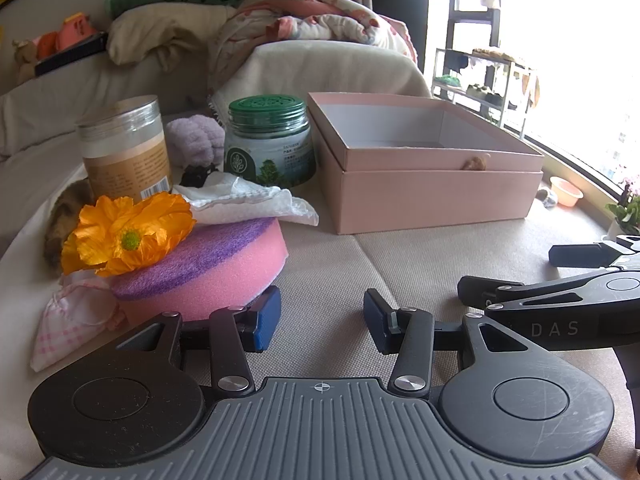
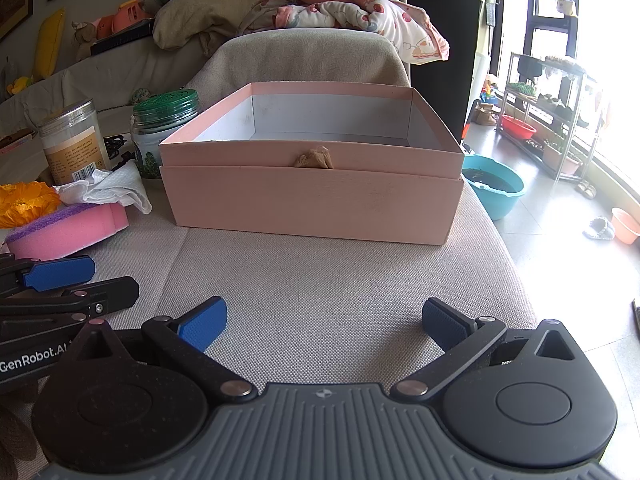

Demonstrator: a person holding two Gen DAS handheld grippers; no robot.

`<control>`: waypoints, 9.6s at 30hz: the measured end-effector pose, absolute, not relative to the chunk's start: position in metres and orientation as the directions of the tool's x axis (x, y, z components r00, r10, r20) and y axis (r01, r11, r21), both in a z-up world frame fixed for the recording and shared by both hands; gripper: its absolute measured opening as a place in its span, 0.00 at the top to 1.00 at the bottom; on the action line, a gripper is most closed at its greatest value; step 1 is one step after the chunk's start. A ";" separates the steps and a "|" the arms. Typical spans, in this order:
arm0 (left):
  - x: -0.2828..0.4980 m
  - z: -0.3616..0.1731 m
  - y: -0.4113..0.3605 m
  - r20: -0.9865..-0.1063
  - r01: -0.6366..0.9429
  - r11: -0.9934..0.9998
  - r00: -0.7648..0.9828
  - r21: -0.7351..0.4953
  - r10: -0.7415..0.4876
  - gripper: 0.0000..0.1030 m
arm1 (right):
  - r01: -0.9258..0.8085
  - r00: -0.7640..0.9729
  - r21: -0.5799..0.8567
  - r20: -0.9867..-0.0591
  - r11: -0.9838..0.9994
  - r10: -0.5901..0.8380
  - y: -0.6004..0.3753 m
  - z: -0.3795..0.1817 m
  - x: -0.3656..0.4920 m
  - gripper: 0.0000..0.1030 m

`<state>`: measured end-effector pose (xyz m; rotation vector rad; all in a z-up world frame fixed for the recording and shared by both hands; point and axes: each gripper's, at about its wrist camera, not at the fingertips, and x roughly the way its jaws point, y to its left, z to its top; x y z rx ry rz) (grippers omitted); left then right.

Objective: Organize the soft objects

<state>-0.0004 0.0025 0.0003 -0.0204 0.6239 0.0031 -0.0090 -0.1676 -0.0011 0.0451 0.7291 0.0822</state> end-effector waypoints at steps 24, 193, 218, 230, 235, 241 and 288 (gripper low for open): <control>-0.002 0.000 0.001 -0.584 -0.009 1.000 0.812 -0.019 -0.004 0.51 | -0.059 0.743 0.070 -0.663 0.996 0.091 -0.168 -0.001 -0.009 0.00; 0.026 0.060 0.187 -0.577 0.090 0.944 0.771 -0.319 -0.268 0.70 | -0.206 0.604 0.313 -0.705 0.927 0.372 -0.184 0.094 0.151 0.64; 0.035 0.050 0.164 -0.569 0.116 0.918 0.753 -0.380 -0.330 0.70 | -0.441 0.633 0.172 -0.636 0.881 0.441 -0.170 0.147 0.170 0.69; 0.011 0.045 0.203 -0.572 -0.028 0.939 0.799 -0.343 -0.185 0.70 | -0.255 0.728 0.216 -0.599 0.943 0.334 -0.222 0.125 0.080 0.40; 0.005 0.042 0.223 -0.592 -0.150 0.932 0.802 -0.331 -0.082 0.70 | -0.256 0.721 0.159 -0.625 0.953 0.298 -0.193 0.097 0.044 0.40; 0.007 0.048 0.232 -0.574 -0.154 0.927 0.815 -0.341 -0.076 0.70 | -0.350 0.697 0.101 -0.637 0.931 0.331 -0.140 0.074 0.028 0.38; 0.054 0.022 0.318 -0.498 -0.096 0.922 0.860 -0.376 -0.113 0.83 | -0.712 0.180 -0.021 -0.972 0.702 0.154 0.230 0.057 0.352 0.78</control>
